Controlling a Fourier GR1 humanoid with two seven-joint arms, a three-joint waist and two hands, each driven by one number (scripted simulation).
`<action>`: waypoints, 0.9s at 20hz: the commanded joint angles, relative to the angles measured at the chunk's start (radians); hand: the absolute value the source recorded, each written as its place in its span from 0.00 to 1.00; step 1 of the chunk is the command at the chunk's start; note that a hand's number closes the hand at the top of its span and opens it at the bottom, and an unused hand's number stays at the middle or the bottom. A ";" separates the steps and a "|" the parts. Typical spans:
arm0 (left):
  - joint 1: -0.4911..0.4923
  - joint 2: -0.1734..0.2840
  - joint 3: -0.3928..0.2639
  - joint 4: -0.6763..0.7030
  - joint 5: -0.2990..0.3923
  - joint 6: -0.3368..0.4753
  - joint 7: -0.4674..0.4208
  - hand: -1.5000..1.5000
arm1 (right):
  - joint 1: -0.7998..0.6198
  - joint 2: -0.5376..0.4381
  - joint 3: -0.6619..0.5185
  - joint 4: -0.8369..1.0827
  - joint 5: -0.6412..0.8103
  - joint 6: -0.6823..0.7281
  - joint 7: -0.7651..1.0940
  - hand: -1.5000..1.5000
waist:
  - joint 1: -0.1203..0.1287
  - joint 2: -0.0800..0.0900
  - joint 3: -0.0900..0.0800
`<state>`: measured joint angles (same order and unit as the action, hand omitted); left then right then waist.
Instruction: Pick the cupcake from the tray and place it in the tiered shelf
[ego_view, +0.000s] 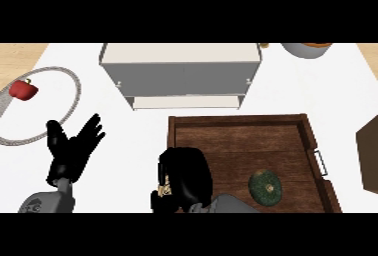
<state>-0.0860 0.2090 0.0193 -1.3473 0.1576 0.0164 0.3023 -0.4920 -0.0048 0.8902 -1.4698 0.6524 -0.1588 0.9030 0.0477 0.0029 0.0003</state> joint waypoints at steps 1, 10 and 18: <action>0.012 0.008 -0.006 -0.010 -0.008 -0.008 0.003 0.50 | -0.219 0.005 0.084 -0.041 -0.035 -0.111 0.183 1.00 | 0.018 -0.004 -0.001; 0.006 0.000 0.015 0.052 -0.008 -0.003 -0.028 0.50 | -0.564 0.004 -0.021 -0.199 0.050 -0.063 0.513 1.00 | -0.029 -0.021 -0.004; 0.029 -0.002 0.017 0.006 0.008 -0.007 0.008 0.50 | -0.830 0.004 -0.274 -0.063 0.002 0.023 0.534 1.00 | -0.025 -0.014 -0.003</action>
<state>-0.0601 0.2038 0.0305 -1.3442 0.1545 0.0175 0.2919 -1.1859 -0.0165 0.7292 -1.5877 0.6746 -0.1853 1.2178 0.0228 -0.0163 -0.0002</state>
